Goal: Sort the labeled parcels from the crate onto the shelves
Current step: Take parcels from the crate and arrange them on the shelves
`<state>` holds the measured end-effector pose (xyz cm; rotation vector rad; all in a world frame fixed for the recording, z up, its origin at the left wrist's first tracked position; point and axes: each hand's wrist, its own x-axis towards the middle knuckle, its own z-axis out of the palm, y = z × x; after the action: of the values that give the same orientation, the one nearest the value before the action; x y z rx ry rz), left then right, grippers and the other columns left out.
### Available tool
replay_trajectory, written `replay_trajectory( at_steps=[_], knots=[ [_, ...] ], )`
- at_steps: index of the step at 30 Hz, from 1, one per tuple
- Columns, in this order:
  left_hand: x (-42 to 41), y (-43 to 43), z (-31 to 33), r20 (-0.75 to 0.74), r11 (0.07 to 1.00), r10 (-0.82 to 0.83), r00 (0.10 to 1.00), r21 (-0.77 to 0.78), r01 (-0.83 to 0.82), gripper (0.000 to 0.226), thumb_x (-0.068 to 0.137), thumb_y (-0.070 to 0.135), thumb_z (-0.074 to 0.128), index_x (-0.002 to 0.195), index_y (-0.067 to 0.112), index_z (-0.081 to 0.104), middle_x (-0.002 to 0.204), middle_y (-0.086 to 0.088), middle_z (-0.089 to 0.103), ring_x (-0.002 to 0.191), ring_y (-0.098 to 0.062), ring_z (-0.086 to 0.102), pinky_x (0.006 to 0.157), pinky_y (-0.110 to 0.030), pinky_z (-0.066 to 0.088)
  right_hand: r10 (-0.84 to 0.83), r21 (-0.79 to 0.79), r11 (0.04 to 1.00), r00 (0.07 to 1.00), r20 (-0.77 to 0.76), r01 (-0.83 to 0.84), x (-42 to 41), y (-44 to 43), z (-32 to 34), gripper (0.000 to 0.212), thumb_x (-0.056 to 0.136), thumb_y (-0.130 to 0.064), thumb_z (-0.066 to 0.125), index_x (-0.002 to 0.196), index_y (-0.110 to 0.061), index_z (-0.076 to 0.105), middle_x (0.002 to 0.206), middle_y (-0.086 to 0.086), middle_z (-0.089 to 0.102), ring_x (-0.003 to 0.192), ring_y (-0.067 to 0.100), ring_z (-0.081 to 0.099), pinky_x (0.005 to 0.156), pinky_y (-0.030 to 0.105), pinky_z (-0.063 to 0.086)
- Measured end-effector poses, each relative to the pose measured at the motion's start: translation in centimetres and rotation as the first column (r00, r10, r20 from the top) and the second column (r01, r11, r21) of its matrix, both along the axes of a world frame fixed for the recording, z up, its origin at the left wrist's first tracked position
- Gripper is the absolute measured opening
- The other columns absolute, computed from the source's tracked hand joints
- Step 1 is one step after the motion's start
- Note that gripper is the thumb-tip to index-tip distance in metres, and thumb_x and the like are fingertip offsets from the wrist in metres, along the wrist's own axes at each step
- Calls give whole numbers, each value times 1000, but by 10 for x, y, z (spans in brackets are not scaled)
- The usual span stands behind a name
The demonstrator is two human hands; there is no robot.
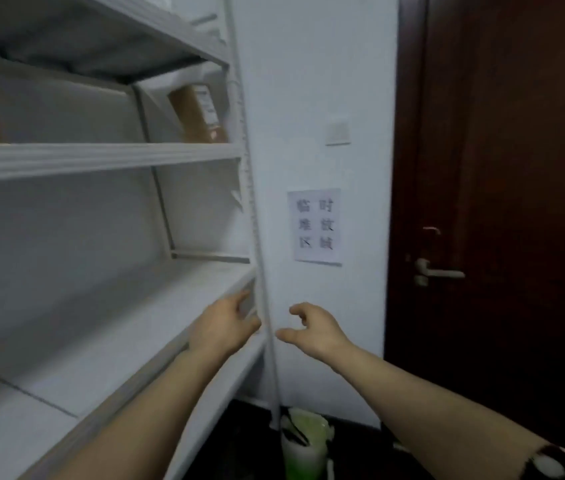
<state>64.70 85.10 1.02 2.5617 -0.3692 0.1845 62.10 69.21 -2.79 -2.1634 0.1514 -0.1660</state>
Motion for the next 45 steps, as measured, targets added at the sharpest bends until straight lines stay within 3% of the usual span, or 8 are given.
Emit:
replay_trajectory(
  at_steps=[11, 19, 25, 27, 31, 35, 39, 45],
  knots=[
    [-202, -287, -96, -290, 812, -577, 763, -109, 573, 57, 87, 33, 63, 141, 26, 44, 128, -3, 57, 116, -18, 55, 89, -27, 43, -579, 25, 802, 787, -211, 597, -305, -231, -89, 60, 86, -30, 68, 138, -14, 43, 136, 2, 51, 125, 17, 49, 93, 21, 38],
    [-436, -485, -134, -380, 578, -785, 490, -163, 799, 57, 83, 29, 68, 137, 23, 49, 104, 2, 63, 102, -17, 58, 88, -28, 45, -857, 39, 452, 446, -258, 891, -580, -376, -121, 61, 83, -34, 70, 135, -12, 46, 134, 6, 53, 121, 20, 52, 95, 26, 41],
    [-568, -581, -154, -426, 416, -853, 301, -207, 885, 59, 85, 22, 66, 140, 16, 46, 79, -3, 61, 80, -23, 62, 69, -35, 48, -931, 94, 223, 240, -276, 970, -731, -442, -138, 59, 87, -31, 67, 137, -10, 44, 138, 5, 50, 125, 20, 49, 97, 26, 39],
    [-596, -612, -162, -453, 386, -852, 261, -210, 898, 61, 86, 25, 66, 141, 15, 44, 85, -1, 60, 81, -20, 61, 68, -32, 47, -949, 143, 110, 146, -278, 984, -764, -458, -149, 56, 88, -27, 67, 136, -8, 46, 137, 6, 51, 124, 21, 50, 99, 26, 39],
    [-642, -669, -179, -499, 323, -845, 191, -193, 927, 60, 88, 28, 65, 142, 15, 42, 115, -3, 61, 107, -21, 58, 89, -34, 49, -946, 235, -134, -54, -320, 963, -812, -490, -176, 42, 89, -17, 65, 127, -5, 52, 125, 10, 57, 120, 24, 53, 88, 23, 40],
    [-679, -722, -196, -462, 250, -877, 129, -211, 945, 43, 89, 19, 62, 130, 10, 55, 121, -9, 63, 109, -25, 58, 90, -36, 48, -905, 299, -331, -211, -370, 895, -846, -531, -195, 41, 90, -15, 62, 126, -1, 52, 107, 14, 59, 102, 28, 58, 93, 36, 45],
    [-702, -768, -210, -393, 184, -916, 83, -226, 957, 32, 89, 13, 59, 121, 13, 61, 111, -5, 67, 107, -24, 60, 85, -32, 47, -851, 402, -437, -226, -474, 805, -861, -574, -213, 66, 85, -35, 68, 137, -5, 41, 132, 12, 51, 118, 28, 53, 101, 42, 45],
    [-728, -806, -229, -437, 136, -898, 43, -182, 974, 46, 93, 19, 55, 138, 14, 47, 134, -5, 55, 121, -22, 51, 92, -30, 42, -784, 555, -472, -38, -619, 685, -867, -609, -240, 99, 73, -56, 72, 149, -16, 21, 144, 13, 39, 128, 34, 41, 104, 46, 38]
  ],
)
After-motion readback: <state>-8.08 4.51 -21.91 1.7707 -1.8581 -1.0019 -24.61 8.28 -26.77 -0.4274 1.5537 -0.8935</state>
